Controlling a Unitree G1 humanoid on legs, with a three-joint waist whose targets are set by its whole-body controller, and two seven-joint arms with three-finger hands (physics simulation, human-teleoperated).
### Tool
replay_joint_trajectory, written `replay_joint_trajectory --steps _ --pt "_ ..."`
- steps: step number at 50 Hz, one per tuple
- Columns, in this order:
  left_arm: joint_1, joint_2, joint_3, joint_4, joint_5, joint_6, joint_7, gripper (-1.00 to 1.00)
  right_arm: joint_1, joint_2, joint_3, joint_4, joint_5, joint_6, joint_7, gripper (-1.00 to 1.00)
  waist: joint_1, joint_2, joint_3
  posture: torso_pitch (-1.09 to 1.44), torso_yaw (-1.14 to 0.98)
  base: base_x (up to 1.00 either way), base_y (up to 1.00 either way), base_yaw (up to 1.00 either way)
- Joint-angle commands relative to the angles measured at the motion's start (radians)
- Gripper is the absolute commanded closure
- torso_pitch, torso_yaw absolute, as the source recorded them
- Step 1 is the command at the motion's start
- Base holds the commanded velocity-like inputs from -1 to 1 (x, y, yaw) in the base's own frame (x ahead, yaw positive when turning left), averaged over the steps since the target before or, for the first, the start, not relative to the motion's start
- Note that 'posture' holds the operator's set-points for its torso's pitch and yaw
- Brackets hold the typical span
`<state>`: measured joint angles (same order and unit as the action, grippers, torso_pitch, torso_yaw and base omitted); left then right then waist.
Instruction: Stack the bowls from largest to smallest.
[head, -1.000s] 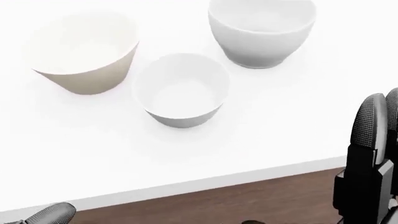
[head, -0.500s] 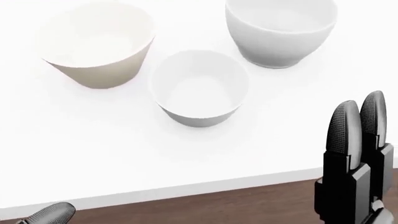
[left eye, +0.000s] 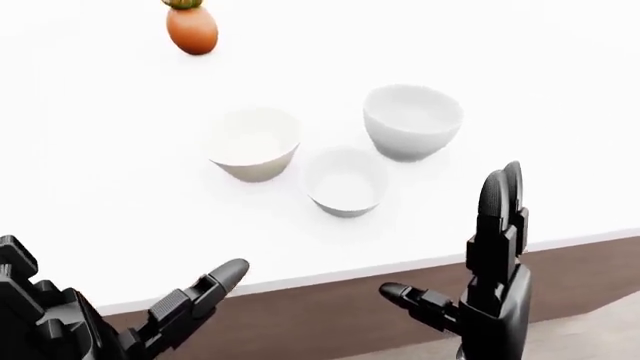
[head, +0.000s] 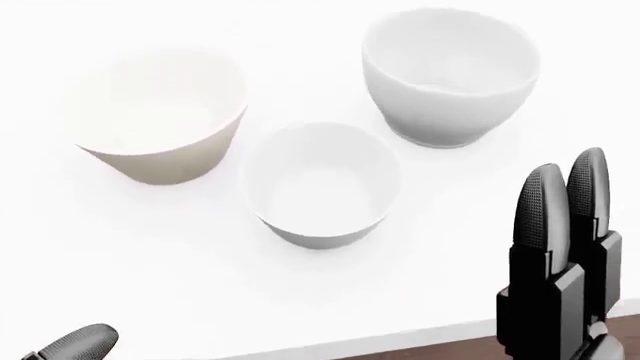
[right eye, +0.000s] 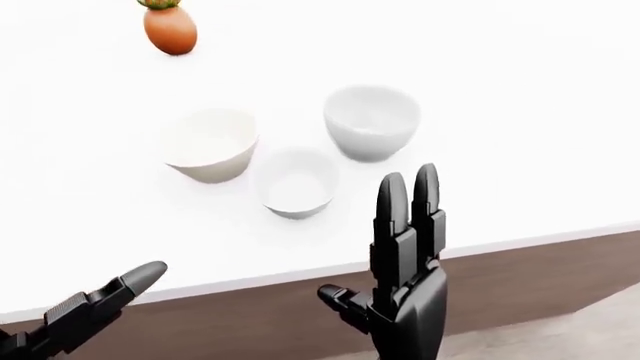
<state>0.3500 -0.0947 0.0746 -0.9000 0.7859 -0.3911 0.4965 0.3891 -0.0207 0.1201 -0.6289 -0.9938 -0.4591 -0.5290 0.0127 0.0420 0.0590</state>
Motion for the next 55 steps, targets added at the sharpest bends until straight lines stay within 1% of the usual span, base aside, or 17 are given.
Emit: replay_joint_trajectory --steps 1,3,7,9,10,11,12,13,14,21,22,24,25,26,28,32,55 --pt "-0.006 -0.001 -0.01 -0.042 0.001 -0.013 -0.001 -1.0 -0.007 -0.001 -0.009 -0.043 0.009 -0.006 -0.01 -1.0 0.0 0.012 -0.003 0.0 0.0 0.18 0.0 0.0" --pt "-0.007 0.0 -0.01 -0.039 0.001 -0.013 0.0 -1.0 -0.009 -0.001 -0.008 -0.04 0.007 -0.005 -0.009 -1.0 -0.001 0.006 -0.011 0.0 0.0 0.18 0.0 0.0" --pt "-0.006 0.0 -0.01 -0.039 0.002 -0.014 0.002 -1.0 -0.009 -0.001 -0.008 -0.043 0.008 -0.005 -0.008 -1.0 0.006 -0.024 -0.004 0.0 0.0 0.18 0.0 0.0" --pt "-0.005 0.0 -0.012 -0.036 0.004 -0.017 0.003 -1.0 -0.01 -0.001 -0.008 -0.041 0.008 -0.005 -0.008 -1.0 0.01 -0.051 -0.01 0.0 0.0 0.19 0.0 0.0" --pt "-0.005 0.0 -0.013 -0.037 0.005 -0.017 0.003 -1.0 -0.01 -0.001 -0.008 -0.041 0.007 -0.005 -0.009 -1.0 0.011 -0.072 -0.014 0.0 0.0 0.19 0.0 0.0" --pt "-0.004 0.001 -0.013 -0.034 0.006 -0.019 0.005 -1.0 -0.01 -0.001 -0.008 -0.039 0.007 -0.006 -0.01 -1.0 0.01 -0.102 -0.025 0.0 0.0 0.19 0.0 0.0" --pt "-0.003 0.001 -0.013 -0.034 0.006 -0.02 0.006 -1.0 -0.009 -0.002 -0.008 -0.039 0.007 -0.007 -0.011 -1.0 0.004 -0.094 -0.025 0.0 0.0 0.19 0.0 0.0" --pt "-0.006 0.001 -0.013 -0.036 0.006 -0.016 0.003 -1.0 -0.01 -0.002 -0.008 -0.035 0.006 -0.007 -0.011 -1.0 -0.008 -0.082 -0.011 0.0 0.0 0.18 0.0 0.0" --pt "-0.006 0.001 -0.014 -0.035 0.007 -0.016 0.003 -1.0 -0.01 -0.002 -0.008 -0.035 0.007 -0.008 -0.012 -1.0 -0.006 -0.093 -0.003 0.0 0.0 0.2 0.0 0.0" --pt "-0.002 0.002 -0.013 -0.033 0.006 -0.021 0.007 -1.0 -0.011 -0.002 -0.008 -0.032 0.017 -0.008 -0.005 -1.0 -0.034 -0.057 -0.007 0.0 0.0 0.07 0.0 0.0" --pt "-0.003 0.002 -0.014 -0.032 0.006 -0.021 0.006 -1.0 -0.011 -0.001 -0.008 -0.032 0.016 -0.007 -0.004 -1.0 -0.038 -0.044 -0.012 0.0 0.0 0.0 0.0 0.0" --pt "-0.004 0.003 -0.013 -0.032 0.006 -0.019 0.005 -1.0 -0.012 0.0 -0.006 -0.031 0.013 -0.004 -0.003 -1.0 -0.041 0.007 -0.033 0.0 0.0 0.0 0.0 0.0" --pt "-0.005 0.002 -0.014 -0.034 0.006 -0.018 0.004 -1.0 -0.013 0.0 -0.005 -0.031 0.013 -0.003 -0.002 -1.0 -0.039 -0.031 -0.019 0.0 0.0 0.0 0.0 0.0" --pt "-0.005 0.002 -0.014 -0.034 0.007 -0.017 0.003 -1.0 -0.013 0.0 -0.005 -0.03 0.013 -0.003 -0.003 -1.0 -0.036 -0.029 -0.025 0.0 0.0 0.0 0.0 0.0" --pt "-0.004 0.002 -0.014 -0.034 0.007 -0.019 0.004 -1.0 -0.012 -0.001 -0.005 -0.029 0.012 -0.004 -0.005 -1.0 -0.033 -0.038 -0.041 0.0 0.0 0.0 0.0 0.0" --pt "-0.004 0.003 -0.015 -0.033 0.008 -0.019 0.005 -1.0 -0.012 -0.002 -0.003 -0.027 0.011 -0.002 -0.004 -1.0 -0.025 -0.051 -0.049 0.0 0.0 0.0 0.0 0.0" --pt "-0.004 0.002 -0.015 -0.04 0.006 -0.013 0.003 -1.0 -0.011 0.001 -0.021 -0.039 0.039 -0.016 -0.006 -1.0 -0.01 -0.058 -0.047 0.0 0.0 0.0 0.0 0.0"
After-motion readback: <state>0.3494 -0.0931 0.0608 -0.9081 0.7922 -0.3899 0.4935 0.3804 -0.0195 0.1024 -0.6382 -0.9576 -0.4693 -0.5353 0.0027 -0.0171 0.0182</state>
